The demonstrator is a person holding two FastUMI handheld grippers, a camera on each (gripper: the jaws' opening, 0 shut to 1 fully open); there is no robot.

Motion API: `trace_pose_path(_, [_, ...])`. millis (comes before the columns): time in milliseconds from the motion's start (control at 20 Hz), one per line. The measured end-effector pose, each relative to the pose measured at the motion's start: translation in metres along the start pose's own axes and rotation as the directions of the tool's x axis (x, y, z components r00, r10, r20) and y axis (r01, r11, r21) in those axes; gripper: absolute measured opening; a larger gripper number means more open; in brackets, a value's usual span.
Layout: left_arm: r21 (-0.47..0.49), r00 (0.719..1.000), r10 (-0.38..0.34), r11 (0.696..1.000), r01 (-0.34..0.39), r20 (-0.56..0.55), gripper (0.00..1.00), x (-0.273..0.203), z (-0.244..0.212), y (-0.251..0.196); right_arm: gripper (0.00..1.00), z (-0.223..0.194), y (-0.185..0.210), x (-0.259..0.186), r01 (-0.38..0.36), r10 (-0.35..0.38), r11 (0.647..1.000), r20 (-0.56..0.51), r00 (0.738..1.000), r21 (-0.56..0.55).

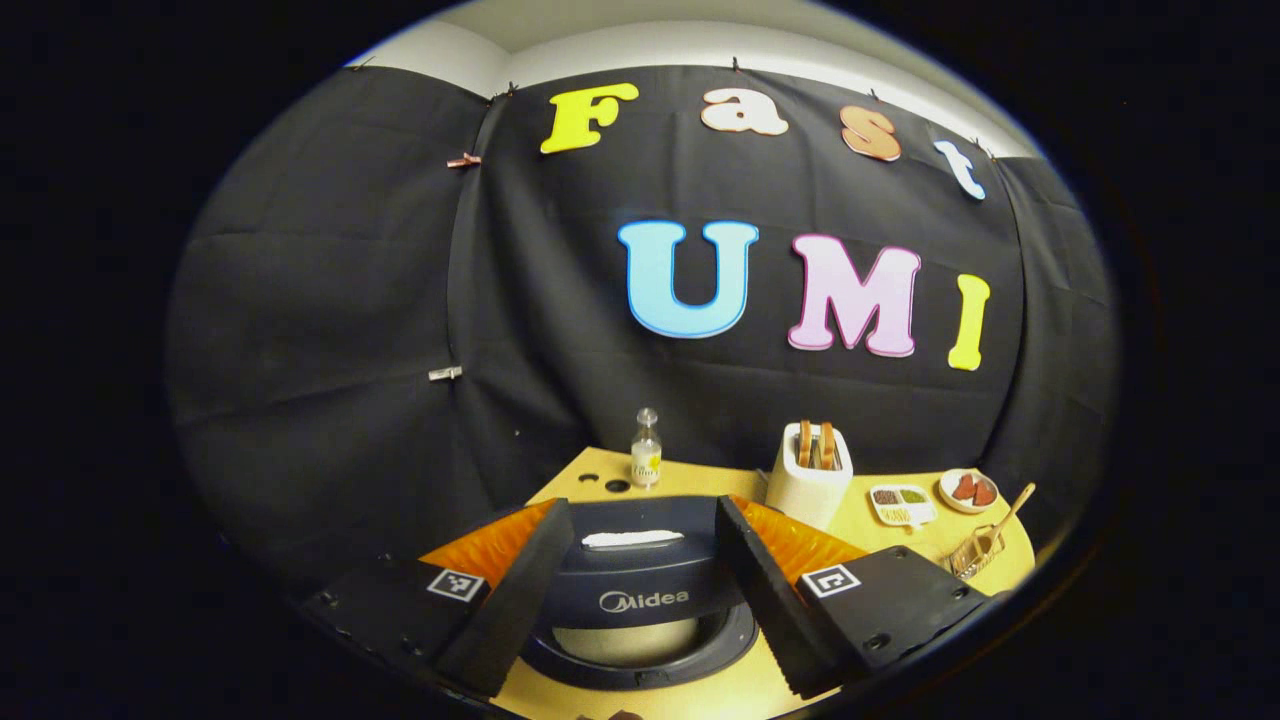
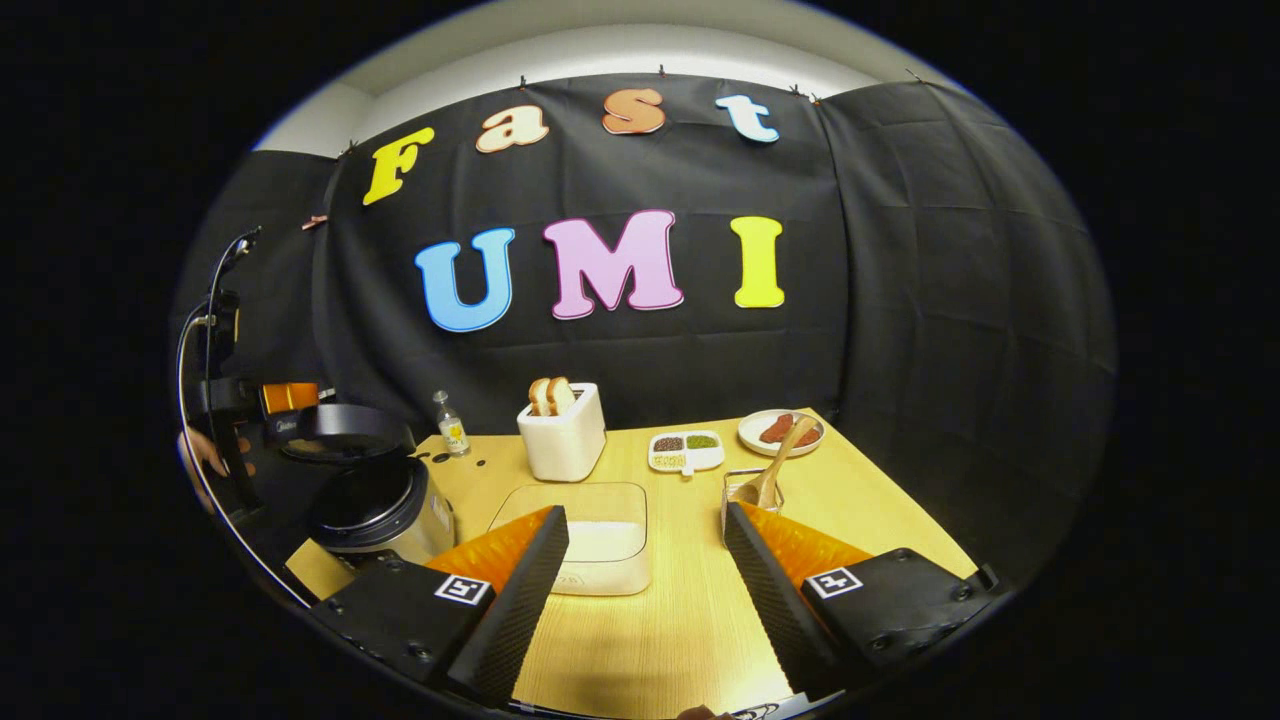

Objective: Close the left gripper, press the button to open the rice cooker; take a wooden spoon from the chopstick holder with the right hand, scoop a spoonful of rice and pour it into the rice cooker, then put the wooden spoon back into the chopstick holder.

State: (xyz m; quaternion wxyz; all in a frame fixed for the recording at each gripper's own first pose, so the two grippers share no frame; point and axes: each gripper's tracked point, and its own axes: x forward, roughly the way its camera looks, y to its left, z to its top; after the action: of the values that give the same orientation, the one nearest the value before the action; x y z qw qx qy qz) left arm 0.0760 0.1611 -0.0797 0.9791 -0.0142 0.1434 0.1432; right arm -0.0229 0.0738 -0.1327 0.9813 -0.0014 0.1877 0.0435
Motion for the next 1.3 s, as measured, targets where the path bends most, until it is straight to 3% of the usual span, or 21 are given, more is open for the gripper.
trace_pose_path(300, [-0.003,0.996,0.002,1.0,-0.002,-0.085,1.0,-0.008,-0.073,-0.006,0.99,-0.014,0.004,-0.002,-0.053,0.052,0.998,-0.044,0.998,-0.022])
trace_pose_path(550, [0.028,0.992,0.006,1.0,-0.003,-0.122,1.0,-0.005,-0.107,-0.007,0.99,-0.019,-0.003,0.0,-0.059,0.058,0.998,-0.06,0.997,-0.015])
trace_pose_path(1100, [0.03,0.995,0.037,0.999,-0.034,-0.092,1.0,-0.004,-0.118,-0.009,0.99,-0.025,-0.006,0.02,-0.122,0.119,0.992,-0.101,0.988,-0.024])
trace_pose_path(1300, [0.041,0.997,0.007,0.999,-0.004,-0.072,1.0,-0.007,-0.113,-0.008,0.99,-0.016,-0.019,0.02,-0.079,0.075,0.996,-0.079,0.994,-0.044])
